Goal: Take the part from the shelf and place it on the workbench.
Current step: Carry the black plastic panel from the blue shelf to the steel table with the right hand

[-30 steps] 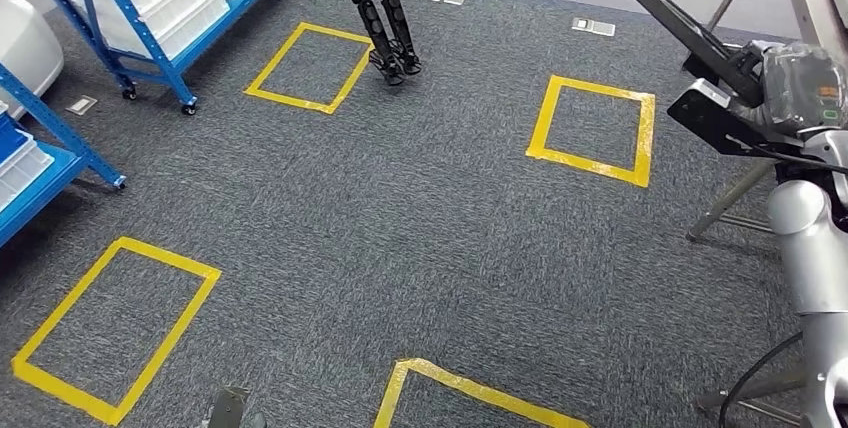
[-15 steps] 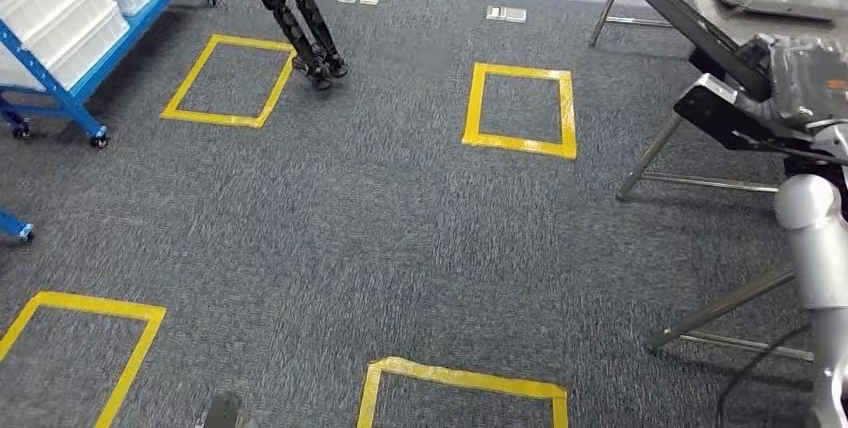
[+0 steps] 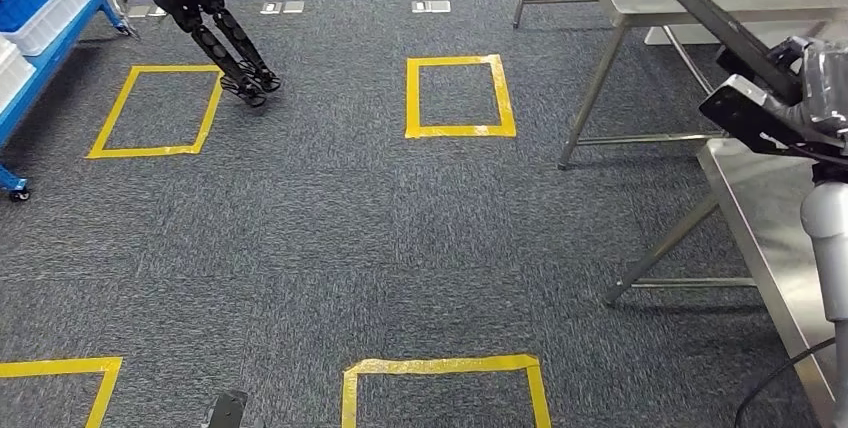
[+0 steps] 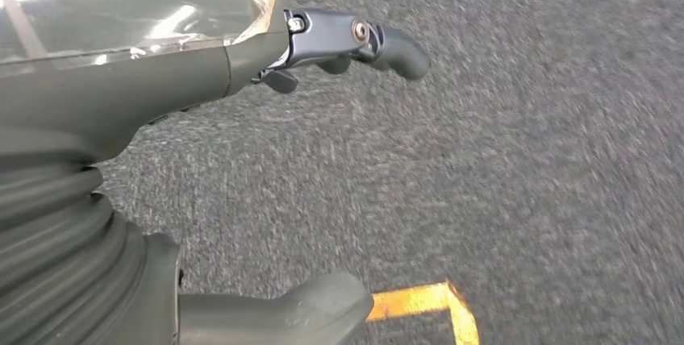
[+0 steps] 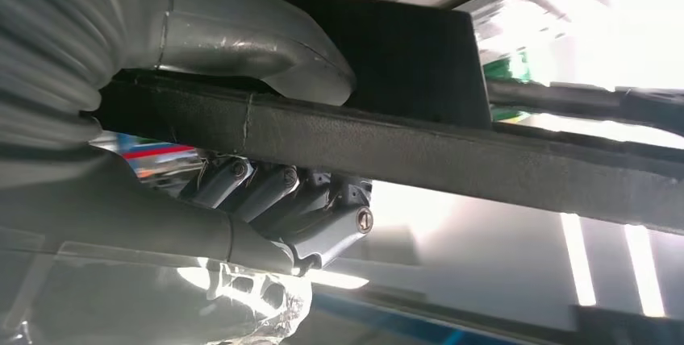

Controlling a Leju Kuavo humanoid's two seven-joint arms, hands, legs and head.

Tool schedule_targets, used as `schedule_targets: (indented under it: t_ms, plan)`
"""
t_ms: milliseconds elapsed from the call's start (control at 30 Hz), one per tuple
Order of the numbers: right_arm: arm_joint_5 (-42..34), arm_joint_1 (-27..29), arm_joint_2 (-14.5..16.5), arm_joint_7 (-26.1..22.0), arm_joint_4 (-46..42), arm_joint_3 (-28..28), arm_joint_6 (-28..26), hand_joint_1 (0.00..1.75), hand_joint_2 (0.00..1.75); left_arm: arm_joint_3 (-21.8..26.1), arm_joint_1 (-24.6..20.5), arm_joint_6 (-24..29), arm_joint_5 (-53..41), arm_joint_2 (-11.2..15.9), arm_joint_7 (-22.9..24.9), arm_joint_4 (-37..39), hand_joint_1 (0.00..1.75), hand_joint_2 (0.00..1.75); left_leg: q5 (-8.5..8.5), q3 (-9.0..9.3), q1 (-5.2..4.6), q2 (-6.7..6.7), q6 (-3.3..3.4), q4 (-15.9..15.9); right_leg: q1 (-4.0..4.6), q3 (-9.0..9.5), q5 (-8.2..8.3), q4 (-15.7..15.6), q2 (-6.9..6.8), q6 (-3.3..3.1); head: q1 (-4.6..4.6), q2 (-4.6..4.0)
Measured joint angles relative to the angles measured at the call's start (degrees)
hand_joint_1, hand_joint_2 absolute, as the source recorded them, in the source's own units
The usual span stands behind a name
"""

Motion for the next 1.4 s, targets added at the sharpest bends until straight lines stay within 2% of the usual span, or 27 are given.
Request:
schedule_targets:
  t_ms: [67, 100, 133, 167, 200, 267, 333, 400, 433, 500, 567, 633, 667, 733, 767, 833, 867, 900, 933, 1000, 1067, 1133, 1167, 1233, 1300, 1367, 1400]
  plan:
    - [-0.11, 0.19, 0.08, 0.05, -0.21, -0.08, 0.02, 1.75, 1.75, 0.00, 0.11, 0.00, -0.05, 0.01, -0.05, 0.01, 0.00, 1.75, -3.98, -3.31, 0.30, -2.60, -0.34, 7.77, 0.11, -0.12, 0.16, 0.01, 1.18, -0.61, -0.01, 0.00]
    - [-0.15, 0.37, 0.15, 0.05, -0.27, -0.08, 0.03, 1.75, 1.75, 0.00, 0.16, 0.00, -0.08, -0.01, -0.05, 0.02, 0.00, 1.75, -5.26, -4.87, 0.39, -2.96, -0.45, 11.20, 0.17, -0.16, 0.20, 0.02, 1.89, -0.71, -0.01, 0.00]
    - [-0.17, 0.56, 0.20, 0.04, -0.31, -0.08, 0.05, 1.75, 1.75, 0.00, 0.18, 0.00, -0.09, -0.01, -0.05, 0.02, 0.00, 1.75, -5.44, -5.71, 0.51, -3.08, -0.52, 12.92, 0.23, -0.18, 0.24, 0.05, 2.65, -0.75, 0.00, 0.00]
    - [-0.19, 0.69, 0.22, 0.04, -0.33, -0.09, 0.07, 1.75, 1.75, 0.00, 0.18, 0.00, -0.10, -0.02, -0.05, 0.02, 0.00, 1.75, -4.48, -5.51, 0.66, -3.16, -0.54, 12.43, 0.25, -0.19, 0.25, 0.12, 3.43, -0.73, -0.01, 0.00]
    - [-0.21, 0.76, 0.22, 0.04, -0.34, -0.10, 0.08, 1.75, 1.75, 0.00, 0.18, 0.00, -0.10, -0.02, -0.05, 0.02, 0.00, 1.75, -2.59, -4.28, 0.86, -3.45, -0.51, 9.79, 0.23, -0.19, 0.25, 0.24, 4.21, -0.71, -0.01, 0.00]
    - [-0.24, 0.76, 0.21, 0.04, -0.42, -0.14, 0.09, 1.75, 1.75, 0.01, 0.19, 0.01, -0.09, -0.01, -0.07, 0.02, 0.00, 1.75, 1.34, -0.72, 1.37, -5.85, -0.41, 2.27, 0.26, -0.40, 0.26, 0.62, 5.72, -0.62, 0.01, 0.00]
    - [-0.27, 0.69, 0.22, 0.04, -0.50, -0.16, 0.15, 1.75, 1.75, 0.03, 0.25, 0.04, -0.08, -0.01, -0.15, 0.02, 0.00, 1.75, 2.61, 1.06, 1.54, -7.88, -0.33, -1.92, 0.35, -1.02, 0.51, 0.92, 7.10, -0.19, 0.07, 0.00]
    - [-0.29, 0.87, 0.06, 0.04, -0.56, -0.23, 0.25, 1.75, 1.75, 0.05, 0.31, 0.09, -0.04, -0.03, -0.26, 0.02, 0.00, 1.75, 2.66, 1.10, 1.15, -7.08, 0.10, -2.59, 0.35, -1.79, 1.13, 0.66, 8.56, 0.79, 0.06, 0.00]
    - [-0.30, 1.10, -0.13, 0.04, -0.58, -0.34, 0.28, 1.75, 1.75, 0.08, 0.31, 0.10, 0.00, -0.06, -0.31, 0.01, 0.00, 1.75, 3.01, 1.12, 0.98, -6.30, 0.61, -2.95, 0.23, -2.22, 1.23, 0.64, 8.32, 1.20, 0.02, 0.00]
    - [-0.34, 1.37, -0.55, 0.04, -0.62, -0.60, 0.30, 1.75, 1.75, 0.15, 0.26, 0.14, 0.08, -0.13, -0.41, 0.00, 0.00, 1.75, 3.73, 1.26, 0.88, -4.81, 1.65, -3.81, 0.28, -3.83, -0.11, 3.06, 5.47, 1.35, 0.24, 0.00]
    - [-0.40, 1.44, -0.58, 0.04, -0.63, -0.70, 0.32, 1.75, 1.75, 0.20, 0.32, 0.17, 0.08, -0.15, -0.50, -0.01, 0.00, 1.75, 4.00, 1.22, 0.73, -3.26, 2.10, -4.08, 0.35, -6.98, -3.20, 10.02, 2.25, 1.06, 0.47, 0.00]
    - [-0.43, 1.77, -0.36, 0.03, -0.62, -0.69, 0.37, 1.75, 1.75, 0.21, 0.39, 0.15, 0.08, -0.17, -0.57, -0.01, 0.00, 1.75, 4.01, 1.10, 0.56, -1.52, 2.14, -4.07, 0.24, -9.38, -5.13, 16.05, 1.49, 1.40, 0.50, 0.00]
    - [-0.43, 1.98, -0.29, 0.03, -0.62, -0.68, 0.40, 1.75, 1.75, 0.21, 0.39, 0.13, 0.08, -0.18, -0.64, -0.01, 0.00, 1.75, 4.00, 1.06, 0.52, -0.68, 2.12, -4.06, 0.17, -9.14, -5.01, 16.23, 1.31, 1.81, 0.50, 0.00]
    - [-0.43, 2.16, -0.26, 0.03, -0.63, -0.69, 0.44, 1.75, 1.75, 0.22, 0.37, 0.08, 0.08, -0.23, -0.78, -0.01, 0.00, 1.75, 3.93, 1.09, 0.50, 0.82, 2.02, -4.04, 0.02, -5.28, -2.90, 9.96, -0.12, 2.76, 0.51, 0.00]
    - [-0.43, 2.11, -0.25, 0.04, -0.64, -0.69, 0.44, 1.75, 1.75, 0.22, 0.36, 0.05, 0.08, -0.24, -0.84, -0.01, 0.00, 1.75, 3.85, 1.14, 0.36, 1.49, 1.88, -4.02, 0.15, -2.87, -1.80, 5.81, -1.82, 2.91, 0.52, 0.00]
    - [-0.40, 1.98, -0.21, 0.04, -0.74, -0.70, 0.44, 1.75, 1.75, 0.22, 0.34, 0.02, 0.08, -0.28, -0.92, -0.01, 0.00, 1.75, 3.62, 1.32, -0.04, 2.73, 1.45, -3.95, 0.86, 0.15, -0.43, 0.60, -4.10, 2.43, 0.46, 0.00]
    - [-0.38, 1.96, -0.19, 0.04, -0.79, -0.70, 0.44, 1.75, 1.75, 0.22, 0.33, 0.02, 0.08, -0.28, -0.95, -0.01, 0.00, 1.75, 3.51, 1.41, -0.27, 3.34, 1.26, -3.92, 1.21, 0.32, -0.32, 0.16, -4.19, 1.95, 0.41, 0.00]
    - [-0.36, 1.97, -0.21, 0.04, -0.83, -0.71, 0.44, 1.75, 1.75, 0.22, 0.32, 0.02, 0.08, -0.32, -0.97, -0.01, 0.00, 1.75, 3.39, 1.50, -0.35, 4.00, 1.07, -3.87, 1.32, 0.24, -0.11, 0.13, -3.36, 1.57, 0.35, 0.00]
    - [-0.35, 1.97, -0.26, 0.04, -0.85, -0.73, 0.44, 1.75, 1.75, 0.22, 0.28, 0.02, 0.09, -0.31, -0.97, -0.01, 0.00, 1.75, 3.12, 1.44, -0.25, 4.11, 0.79, -3.67, 0.85, 0.14, 0.03, 0.09, -2.63, 1.22, 0.36, 0.00]
    - [-0.31, 1.79, -0.36, 0.04, -0.93, -0.80, 0.44, 1.75, 1.75, 0.22, 0.21, 0.04, 0.09, -0.31, -0.97, -0.01, 0.00, 1.75, 1.29, 0.42, 0.16, 1.78, 0.22, -1.23, 0.08, 0.02, 0.37, -0.02, -1.26, 0.44, 0.28, 0.00]
    - [-0.26, 1.58, -0.21, -0.01, -0.98, -0.79, 0.44, 1.75, 1.75, 0.23, 0.27, 0.08, 0.08, -0.28, -0.97, 0.01, 0.00, 1.75, -2.43, -2.62, 0.49, -1.76, -0.13, 5.64, -0.04, -0.05, 0.54, -0.05, 0.08, -0.31, 0.23, 0.00]
    - [-0.20, 1.59, 0.15, -0.13, -0.96, -0.62, 0.44, 1.75, 1.75, 0.25, 0.39, 0.09, 0.08, -0.29, -0.97, 0.02, 0.00, 1.75, -4.93, -5.98, 0.67, -2.98, -0.31, 12.65, 0.09, -0.09, 0.59, -0.02, 1.62, -0.61, 0.25, 0.00]
    - [-0.19, 1.61, 0.28, -0.19, -0.95, -0.54, 0.43, 1.75, 1.75, 0.26, 0.41, 0.10, 0.08, -0.29, -0.97, 0.02, 0.00, 1.75, -4.62, -6.58, 0.81, -3.12, -0.40, 13.66, 0.08, -0.09, 0.60, 0.04, 2.49, -0.59, 0.23, 0.00]
    - [-0.18, 1.56, 0.43, -0.28, -0.94, -0.44, 0.42, 1.75, 1.75, 0.28, 0.41, 0.15, 0.09, -0.26, -0.97, 0.02, 0.00, 1.75, -1.18, -4.65, 1.35, -3.69, -0.64, 9.28, -0.09, -0.11, 0.60, 0.38, 4.17, -0.53, 0.22, 0.00]
    - [-0.19, 1.29, 0.51, -0.37, -0.94, -0.43, 0.41, 1.75, 1.75, 0.31, 0.41, 0.22, 0.10, -0.24, -0.97, 0.02, 0.00, 1.75, 2.03, -1.44, 2.22, -6.21, -1.10, 2.22, -0.08, -0.59, 0.43, 1.21, 5.74, -0.18, 0.31, 0.00]
    - [-0.21, 0.93, 0.59, -0.48, -0.94, -0.41, 0.40, 1.75, 1.75, 0.33, 0.43, 0.32, 0.10, -0.24, -0.98, 0.03, 0.00, 1.75, 2.83, -0.23, 2.27, -7.69, -1.21, -0.83, 0.11, -1.52, 0.57, 1.72, 7.24, 0.62, 0.39, 0.00]
    - [-0.23, 0.83, 0.57, -0.54, -0.92, -0.40, 0.39, 1.75, 1.75, 0.35, 0.42, 0.40, 0.13, -0.25, -0.99, 0.04, 0.00, 1.75, 2.84, -0.24, 1.91, -7.21, -0.96, -1.03, 0.14, -1.95, 0.79, 1.70, 7.96, 1.08, 0.42, 0.00]
